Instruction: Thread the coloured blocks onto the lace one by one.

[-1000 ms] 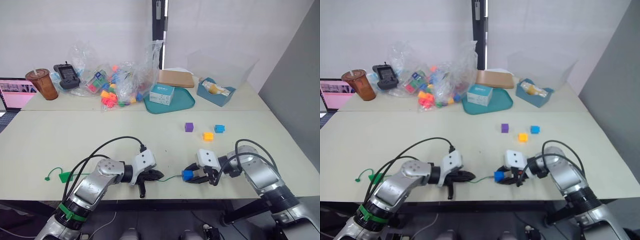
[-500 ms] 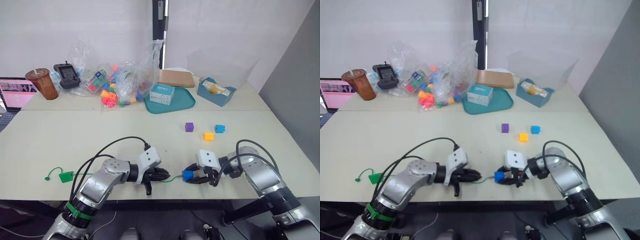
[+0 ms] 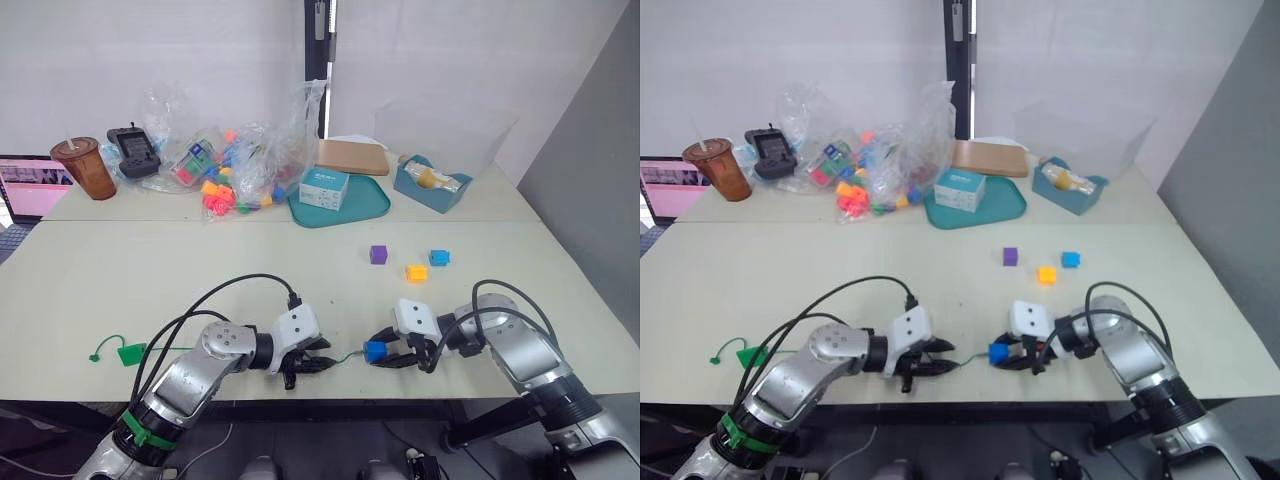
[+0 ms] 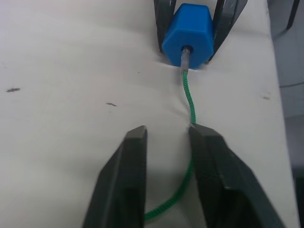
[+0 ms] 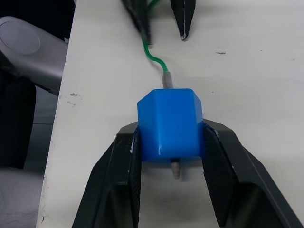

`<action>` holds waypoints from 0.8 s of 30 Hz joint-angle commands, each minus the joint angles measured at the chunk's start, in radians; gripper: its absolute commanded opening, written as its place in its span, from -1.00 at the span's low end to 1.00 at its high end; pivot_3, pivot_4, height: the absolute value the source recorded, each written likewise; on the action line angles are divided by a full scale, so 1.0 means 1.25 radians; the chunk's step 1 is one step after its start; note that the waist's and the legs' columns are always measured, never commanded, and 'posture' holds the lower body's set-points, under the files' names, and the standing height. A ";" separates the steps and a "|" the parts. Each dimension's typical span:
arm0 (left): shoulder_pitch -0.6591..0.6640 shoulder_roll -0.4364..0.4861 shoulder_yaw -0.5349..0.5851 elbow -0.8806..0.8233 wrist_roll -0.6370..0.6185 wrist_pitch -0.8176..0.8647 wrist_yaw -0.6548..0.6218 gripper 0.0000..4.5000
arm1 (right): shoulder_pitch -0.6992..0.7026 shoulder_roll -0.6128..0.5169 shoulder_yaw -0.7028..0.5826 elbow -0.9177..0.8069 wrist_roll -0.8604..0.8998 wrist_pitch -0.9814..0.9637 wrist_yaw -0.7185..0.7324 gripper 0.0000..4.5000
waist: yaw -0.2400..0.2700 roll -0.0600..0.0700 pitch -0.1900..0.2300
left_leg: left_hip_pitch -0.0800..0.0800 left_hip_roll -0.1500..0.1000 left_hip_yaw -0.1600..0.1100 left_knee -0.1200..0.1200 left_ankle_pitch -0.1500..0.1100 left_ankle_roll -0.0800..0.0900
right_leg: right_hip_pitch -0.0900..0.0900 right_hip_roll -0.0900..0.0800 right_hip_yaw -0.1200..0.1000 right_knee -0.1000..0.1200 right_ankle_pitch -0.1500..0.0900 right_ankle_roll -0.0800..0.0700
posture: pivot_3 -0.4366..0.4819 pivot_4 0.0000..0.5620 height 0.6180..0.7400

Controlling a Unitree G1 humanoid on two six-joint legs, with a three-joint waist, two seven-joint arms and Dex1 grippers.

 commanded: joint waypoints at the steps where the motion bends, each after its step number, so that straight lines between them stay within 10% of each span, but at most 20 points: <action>1: 0.017 0.006 -0.079 0.064 0.062 -0.022 -0.015 -0.99 | 0.006 -0.007 -0.008 -0.021 0.013 0.009 -0.003 -0.43 | 0.001 0.000 0.000 | 0.000 0.000 0.000 0.000 0.000 0.000 | 0.000 0.000 0.000 0.000 0.000 0.000 | -0.05 -0.47 1.00; 14: -0.034 -0.051 0.061 0.017 -0.060 0.028 -0.034 -0.99 | 0.010 -0.006 -0.001 -0.021 0.005 0.010 -0.017 -0.43 | 0.007 0.000 0.000 | 0.000 0.000 0.000 0.000 0.000 0.000 | 0.000 0.000 0.000 0.000 0.000 0.001 | -0.05 -0.47 1.00; 22: 0.047 0.020 0.023 -0.048 -0.027 -0.023 -0.053 0.23 | 0.017 0.006 0.005 -0.027 0.003 0.015 -0.031 -0.43 | -0.001 0.000 0.000 | -0.001 0.000 0.000 -0.001 0.000 0.000 | 0.000 0.000 0.000 -0.002 0.001 0.001 | -0.05 -0.47 1.00; 24: 0.039 0.015 0.006 -0.015 -0.002 -0.049 -0.048 0.23 | 0.019 0.009 0.006 -0.031 0.007 0.020 -0.033 -0.43 | -0.001 0.000 0.000 | 0.000 0.000 0.000 -0.001 0.000 0.000 | 0.000 0.000 0.000 -0.002 0.001 0.001 | -0.05 -0.47 1.00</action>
